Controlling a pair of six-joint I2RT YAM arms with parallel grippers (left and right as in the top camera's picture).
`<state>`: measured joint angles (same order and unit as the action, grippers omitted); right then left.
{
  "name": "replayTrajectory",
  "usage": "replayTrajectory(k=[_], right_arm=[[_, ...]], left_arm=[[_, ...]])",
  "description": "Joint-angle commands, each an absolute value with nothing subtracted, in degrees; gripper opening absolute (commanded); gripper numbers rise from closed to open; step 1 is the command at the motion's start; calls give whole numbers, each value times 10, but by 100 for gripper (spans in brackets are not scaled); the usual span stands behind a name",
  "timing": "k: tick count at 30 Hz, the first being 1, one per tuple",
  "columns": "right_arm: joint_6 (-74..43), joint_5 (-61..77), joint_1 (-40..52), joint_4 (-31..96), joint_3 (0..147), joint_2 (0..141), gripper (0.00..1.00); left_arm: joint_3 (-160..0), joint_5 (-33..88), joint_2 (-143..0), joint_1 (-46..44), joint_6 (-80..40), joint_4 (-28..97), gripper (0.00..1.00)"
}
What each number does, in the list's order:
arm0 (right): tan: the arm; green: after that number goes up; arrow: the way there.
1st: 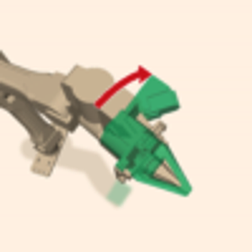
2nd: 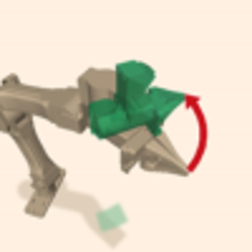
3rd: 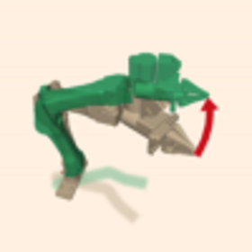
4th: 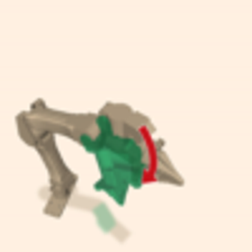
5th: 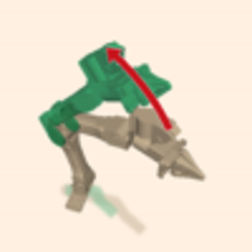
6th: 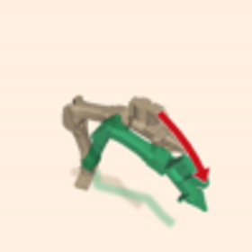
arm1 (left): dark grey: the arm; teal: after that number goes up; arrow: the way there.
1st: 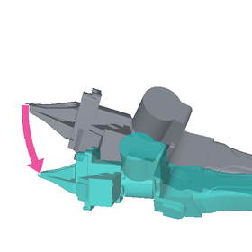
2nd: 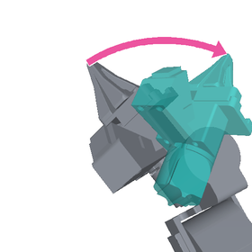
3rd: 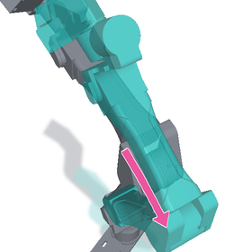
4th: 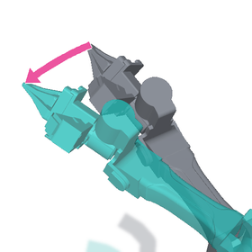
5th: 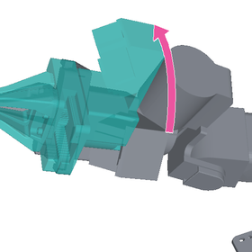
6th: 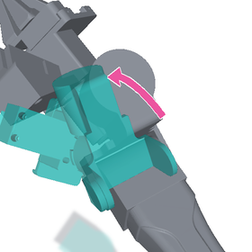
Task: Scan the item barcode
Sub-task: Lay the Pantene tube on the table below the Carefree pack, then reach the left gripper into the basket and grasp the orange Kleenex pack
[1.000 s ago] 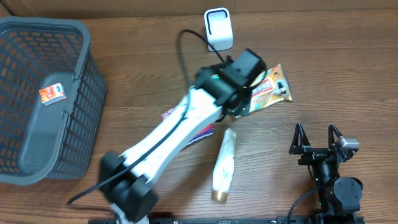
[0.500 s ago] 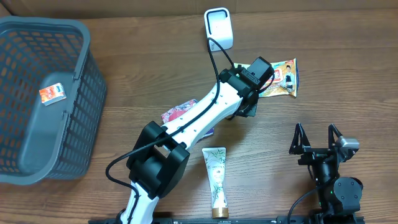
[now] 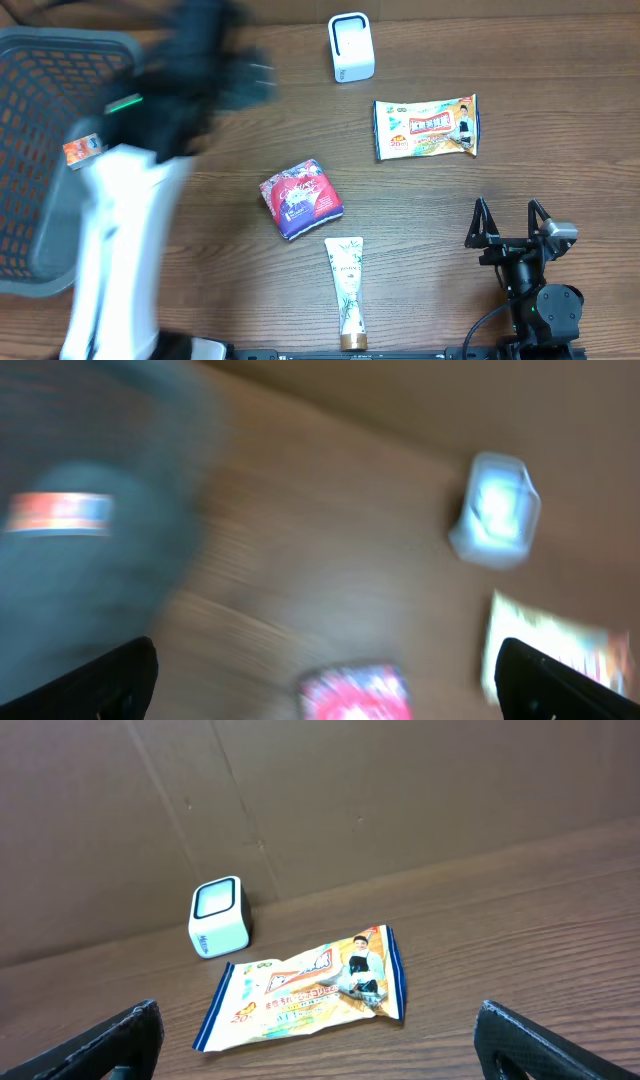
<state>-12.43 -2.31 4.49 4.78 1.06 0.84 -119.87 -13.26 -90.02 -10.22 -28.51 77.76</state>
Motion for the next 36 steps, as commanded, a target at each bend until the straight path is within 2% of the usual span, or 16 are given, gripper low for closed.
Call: replayTrajectory(k=[1, 6, 11, 20, 24, 36], right_arm=[[-129, -23, 41, 46, 5, 2, 100], [-129, -23, 41, 46, 5, 2, 100], [-129, -23, 41, 46, 5, 2, 100], [-129, -23, 41, 46, 5, 2, 100], [-129, -23, 41, 46, 5, 2, 100], [-129, -23, 41, 46, 5, 2, 100]], left_arm=[[-1202, -104, -850, 52, -285, 798, 100], [-1199, -95, -865, 246, -237, 815, 100], [-1174, -96, -935, 327, -167, 776, 100], [-1136, -109, -1098, 329, -76, 665, 100], [-1133, -142, -1171, 329, -71, 626, 100], [-1133, -139, -1323, 323, -62, 531, 100]])
